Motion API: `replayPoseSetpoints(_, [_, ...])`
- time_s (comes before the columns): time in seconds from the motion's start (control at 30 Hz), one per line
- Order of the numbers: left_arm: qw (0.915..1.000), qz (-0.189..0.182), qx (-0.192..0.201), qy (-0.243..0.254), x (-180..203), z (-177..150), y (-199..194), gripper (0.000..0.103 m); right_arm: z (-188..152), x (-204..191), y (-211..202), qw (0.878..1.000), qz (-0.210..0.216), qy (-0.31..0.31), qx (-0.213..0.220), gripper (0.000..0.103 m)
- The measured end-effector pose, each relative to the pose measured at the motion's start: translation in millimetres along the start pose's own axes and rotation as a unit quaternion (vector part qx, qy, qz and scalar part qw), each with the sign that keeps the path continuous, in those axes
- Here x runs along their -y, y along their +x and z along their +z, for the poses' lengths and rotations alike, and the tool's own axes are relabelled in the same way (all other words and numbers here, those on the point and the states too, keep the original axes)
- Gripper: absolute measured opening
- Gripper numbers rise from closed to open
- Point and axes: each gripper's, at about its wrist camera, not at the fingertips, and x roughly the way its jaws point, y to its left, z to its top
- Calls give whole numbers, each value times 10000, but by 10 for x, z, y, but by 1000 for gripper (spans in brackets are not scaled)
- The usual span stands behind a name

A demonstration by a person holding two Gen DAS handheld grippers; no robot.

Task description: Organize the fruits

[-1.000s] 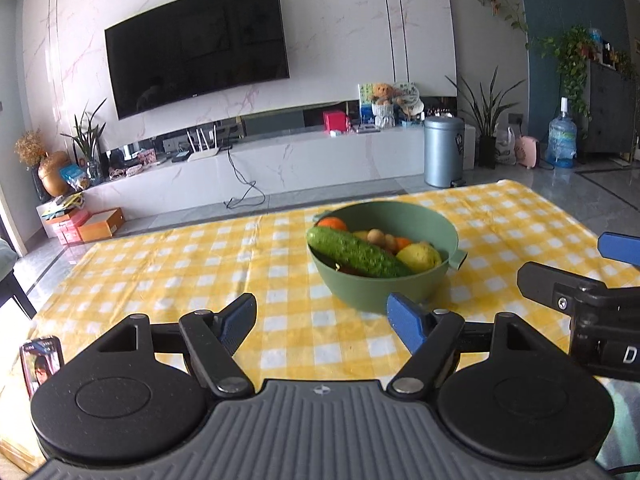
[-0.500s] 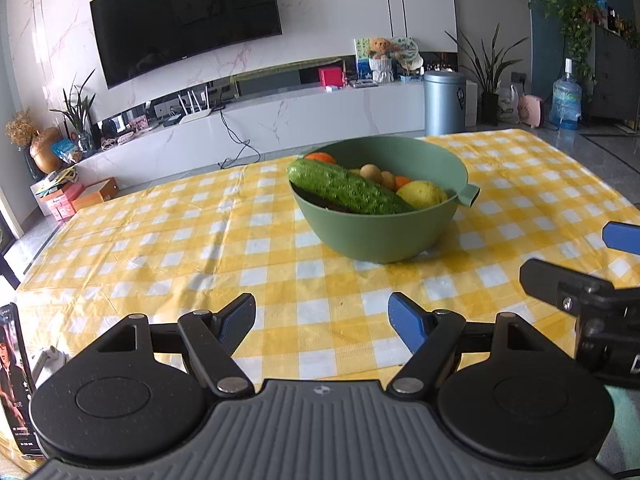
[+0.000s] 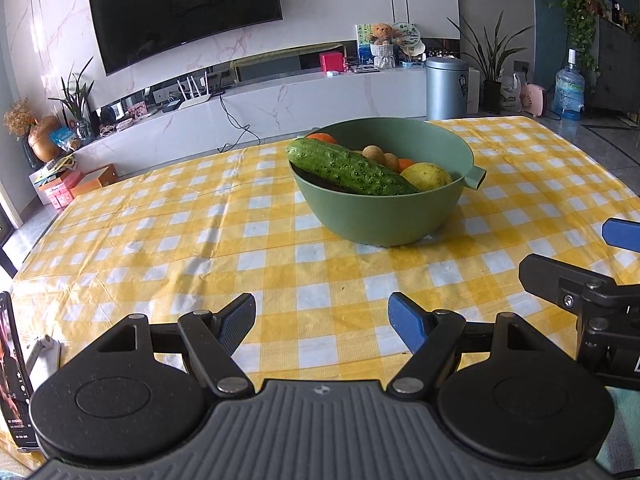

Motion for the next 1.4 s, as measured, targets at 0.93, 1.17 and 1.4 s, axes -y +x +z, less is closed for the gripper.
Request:
replayPoseSetpoints(0.93, [10000, -25, -26, -13, -1, 5, 4, 89, -11, 44, 24, 10000, -24, -7, -88, 92])
replayPoseSetpoints(1.17, [10000, -23, -27, -8, -2, 5, 1, 89, -14, 45, 26, 10000, -28, -14, -94, 92])
replayPoseSetpoints(1.4, [10000, -26, -30, -10, -4, 6, 1, 89, -24, 51, 31, 9999, -29, -21, -111, 92])
